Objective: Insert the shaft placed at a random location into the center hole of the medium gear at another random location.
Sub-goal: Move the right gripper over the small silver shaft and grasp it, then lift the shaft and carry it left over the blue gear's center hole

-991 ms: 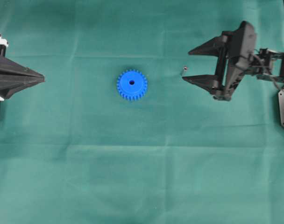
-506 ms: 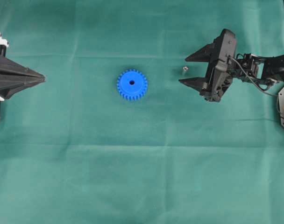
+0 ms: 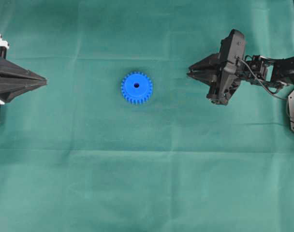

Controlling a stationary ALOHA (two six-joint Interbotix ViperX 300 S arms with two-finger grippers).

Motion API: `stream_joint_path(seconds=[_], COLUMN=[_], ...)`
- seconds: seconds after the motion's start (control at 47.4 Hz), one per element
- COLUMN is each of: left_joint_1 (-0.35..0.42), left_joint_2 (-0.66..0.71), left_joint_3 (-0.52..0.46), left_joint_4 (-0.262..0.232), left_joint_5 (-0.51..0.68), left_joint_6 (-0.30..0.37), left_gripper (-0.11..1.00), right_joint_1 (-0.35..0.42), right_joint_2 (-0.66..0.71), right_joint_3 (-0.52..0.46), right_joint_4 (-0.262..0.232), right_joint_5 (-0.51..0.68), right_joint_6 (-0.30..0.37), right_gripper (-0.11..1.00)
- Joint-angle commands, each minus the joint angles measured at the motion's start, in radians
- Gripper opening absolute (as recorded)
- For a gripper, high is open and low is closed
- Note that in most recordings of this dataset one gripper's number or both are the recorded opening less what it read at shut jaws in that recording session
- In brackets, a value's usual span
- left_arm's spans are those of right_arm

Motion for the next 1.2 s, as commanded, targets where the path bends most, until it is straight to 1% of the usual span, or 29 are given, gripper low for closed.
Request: stream_joint_path(seconds=[0.0, 0.274, 0.38, 0.464, 0.57, 0.717, 0.949, 1.181], left_joint_1=[-0.002, -0.002, -0.002, -0.002, -0.002, -0.002, -0.002, -0.002], left_joint_2=[0.008, 0.008, 0.008, 0.006, 0.008, 0.009, 0.011, 0.011], left_joint_3=[-0.020, -0.020, -0.020, -0.020, -0.020, -0.020, -0.020, -0.020], left_joint_4=[0.003, 0.003, 0.003, 0.003, 0.003, 0.003, 0.003, 0.003], left_joint_5=[0.000, 0.008, 0.008, 0.008, 0.008, 0.008, 0.008, 0.017], left_joint_6=[-0.002, -0.002, -0.002, -0.002, -0.002, -0.002, -0.003, -0.003], left_gripper=[0.00, 0.00, 0.00, 0.00, 0.00, 0.00, 0.00, 0.00], right_joint_1=[-0.003, -0.003, -0.002, -0.002, -0.002, -0.002, -0.002, 0.026], right_joint_2=[-0.011, -0.014, -0.055, -0.118, -0.216, -0.278, -0.261, -0.202], right_joint_3=[-0.008, -0.014, -0.015, -0.023, -0.041, -0.060, -0.072, -0.127], right_joint_4=[0.002, 0.003, 0.005, 0.005, 0.003, 0.003, 0.005, 0.005], right_joint_5=[-0.008, -0.006, 0.008, 0.055, 0.158, 0.252, 0.252, 0.202], right_joint_6=[-0.006, -0.005, 0.000, 0.003, 0.002, 0.002, 0.005, 0.005], right_gripper=[0.13, 0.13, 0.13, 0.13, 0.13, 0.13, 0.13, 0.13])
